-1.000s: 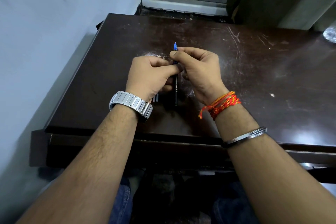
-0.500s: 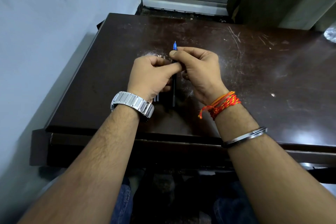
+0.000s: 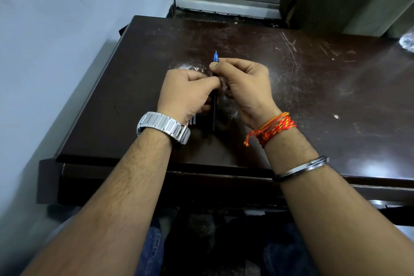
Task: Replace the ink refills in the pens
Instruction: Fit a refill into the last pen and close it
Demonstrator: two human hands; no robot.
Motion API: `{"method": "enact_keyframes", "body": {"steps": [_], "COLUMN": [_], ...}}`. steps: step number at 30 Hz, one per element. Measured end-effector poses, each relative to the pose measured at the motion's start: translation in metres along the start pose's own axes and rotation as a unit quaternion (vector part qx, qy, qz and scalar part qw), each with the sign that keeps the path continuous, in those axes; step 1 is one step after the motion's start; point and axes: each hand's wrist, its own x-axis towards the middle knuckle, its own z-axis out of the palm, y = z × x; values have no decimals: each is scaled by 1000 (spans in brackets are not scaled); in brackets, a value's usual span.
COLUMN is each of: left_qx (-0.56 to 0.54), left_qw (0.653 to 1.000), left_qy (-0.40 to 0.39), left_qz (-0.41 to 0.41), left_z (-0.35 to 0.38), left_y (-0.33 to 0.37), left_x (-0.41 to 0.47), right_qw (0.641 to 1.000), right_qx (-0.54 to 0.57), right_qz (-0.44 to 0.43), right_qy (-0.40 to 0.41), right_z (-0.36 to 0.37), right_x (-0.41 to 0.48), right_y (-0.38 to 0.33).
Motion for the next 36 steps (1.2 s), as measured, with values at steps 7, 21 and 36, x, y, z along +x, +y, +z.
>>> {"method": "enact_keyframes", "body": {"steps": [7,21,36], "left_qx": [-32,29,-54], "left_qw": [999,999,996], "left_qy": [-18,21,-31], "left_qz": [-28,28,-66], "left_z": [2,-2,-2], "left_y": [0,-5,10], "left_x": [0,-1,-8], "right_qw": [1000,999,996], "right_qx": [8,-28,41], "right_qz": [13,6,72], "right_qy": [-5,-21,-42], "right_z": [2,0,3], "right_x": [1,2,-2], "right_y": [1,3,-2]}}
